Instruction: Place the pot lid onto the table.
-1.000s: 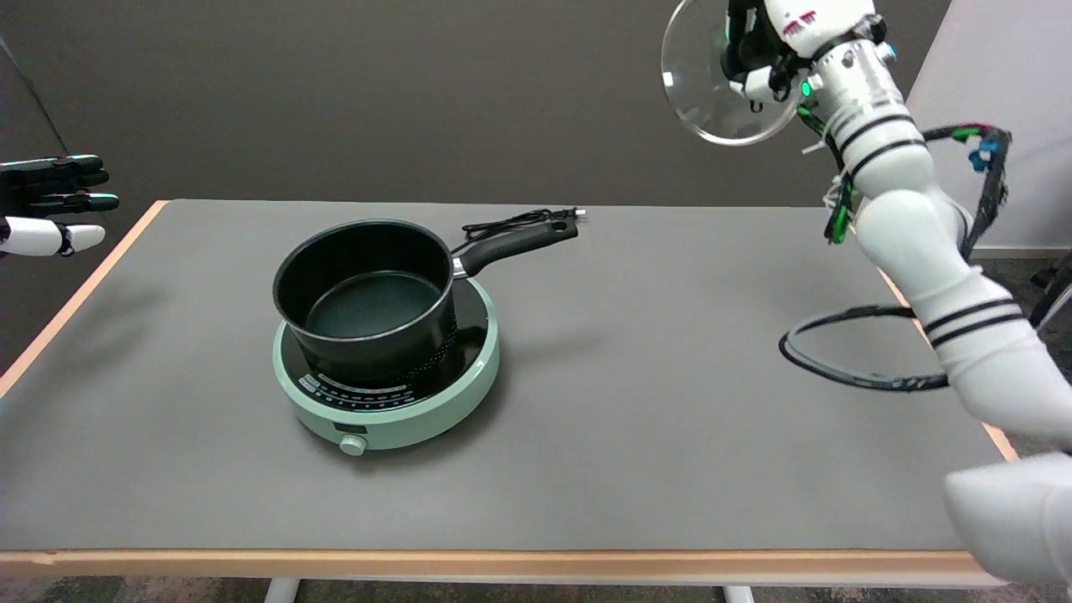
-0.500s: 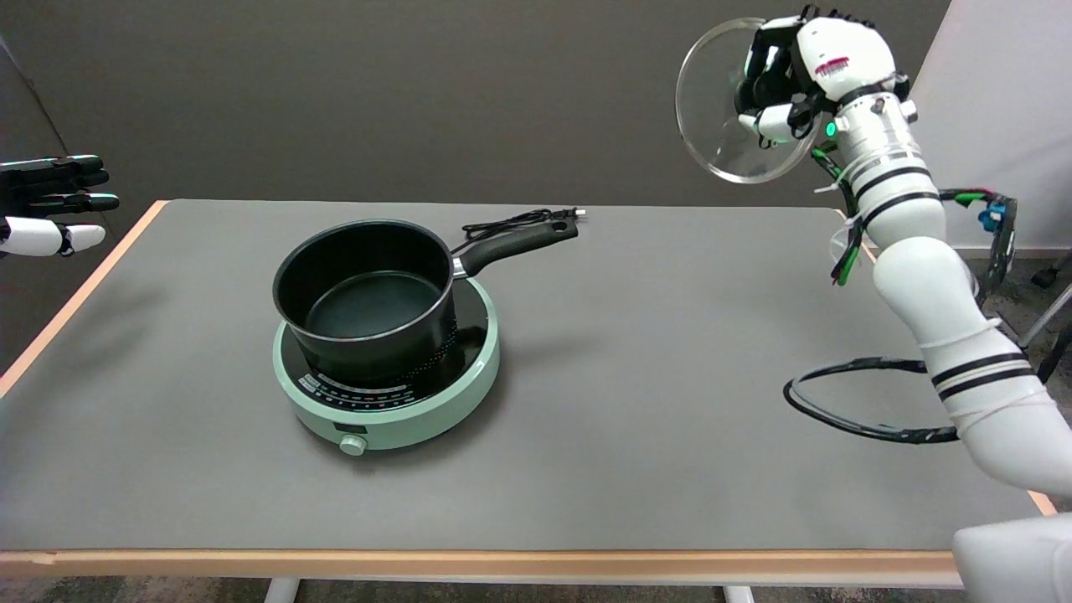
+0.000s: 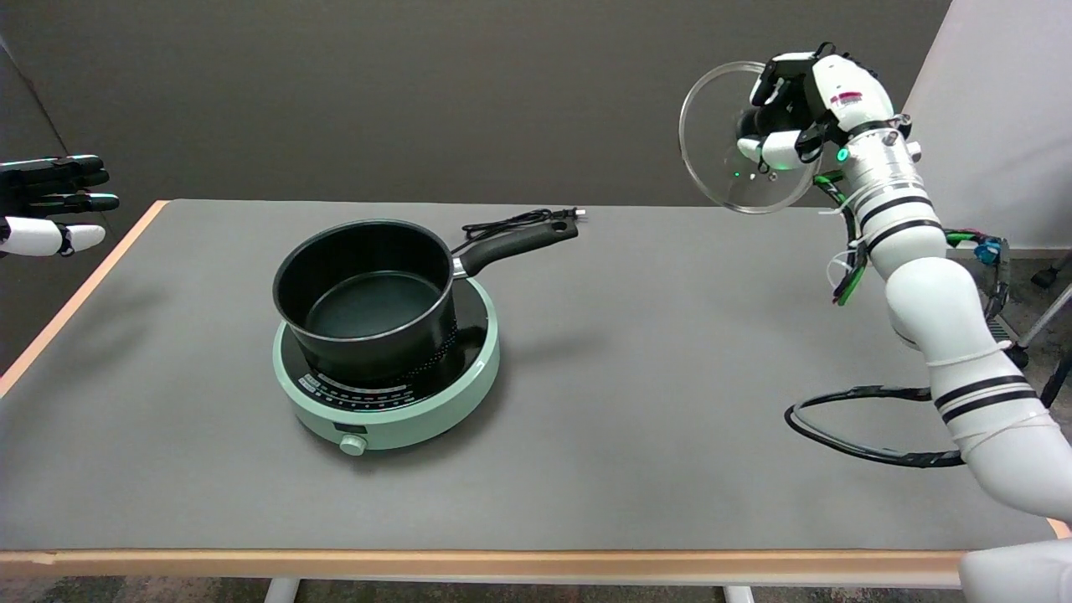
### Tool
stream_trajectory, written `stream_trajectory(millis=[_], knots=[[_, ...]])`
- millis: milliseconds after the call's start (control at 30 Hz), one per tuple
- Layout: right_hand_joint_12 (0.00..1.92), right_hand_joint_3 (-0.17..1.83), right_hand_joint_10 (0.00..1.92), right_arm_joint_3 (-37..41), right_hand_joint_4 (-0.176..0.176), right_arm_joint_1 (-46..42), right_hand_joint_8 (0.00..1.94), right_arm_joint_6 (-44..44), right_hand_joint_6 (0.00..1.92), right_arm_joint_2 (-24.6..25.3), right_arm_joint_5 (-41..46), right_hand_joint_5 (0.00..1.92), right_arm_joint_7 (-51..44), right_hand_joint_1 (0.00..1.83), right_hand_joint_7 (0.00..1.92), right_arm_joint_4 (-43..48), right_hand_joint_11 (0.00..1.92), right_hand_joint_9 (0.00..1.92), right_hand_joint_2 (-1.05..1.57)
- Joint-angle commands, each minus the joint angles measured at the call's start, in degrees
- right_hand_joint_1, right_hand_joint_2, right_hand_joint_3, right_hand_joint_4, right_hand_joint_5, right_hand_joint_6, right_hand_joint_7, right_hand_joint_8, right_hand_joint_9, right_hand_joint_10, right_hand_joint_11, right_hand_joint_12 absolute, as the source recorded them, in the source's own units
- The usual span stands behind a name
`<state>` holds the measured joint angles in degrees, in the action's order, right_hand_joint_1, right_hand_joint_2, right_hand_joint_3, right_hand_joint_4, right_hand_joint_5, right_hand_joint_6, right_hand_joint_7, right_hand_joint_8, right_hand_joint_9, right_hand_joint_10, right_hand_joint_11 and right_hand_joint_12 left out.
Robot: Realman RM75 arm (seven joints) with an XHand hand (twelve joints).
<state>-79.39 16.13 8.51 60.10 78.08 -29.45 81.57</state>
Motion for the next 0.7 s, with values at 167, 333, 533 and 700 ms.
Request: stream_trajectory(millis=[167,333,533,700], knots=[[1.30,0.67,1.34,0.7,0.176,3.3,1.13,-8.8,1.27,0.3,6.8,0.74,0.0,1.38,1.02,-6.1,0.83,0.94,0.76],[1.30,0.67,1.35,-0.4,0.176,4.1,1.13,-10.9,1.27,0.3,6.8,0.74,0.0,1.38,1.02,-6.9,0.83,0.95,0.75],[1.32,0.67,1.35,-3.2,0.176,4.9,1.13,-10.9,1.27,0.3,6.5,0.74,-0.3,1.38,1.03,-7.7,0.83,0.94,0.75],[1.33,0.67,1.35,-6.0,0.176,5.8,1.13,-10.9,1.26,-0.1,6.8,0.75,0.0,1.38,1.02,-10.4,0.82,0.94,0.76]])
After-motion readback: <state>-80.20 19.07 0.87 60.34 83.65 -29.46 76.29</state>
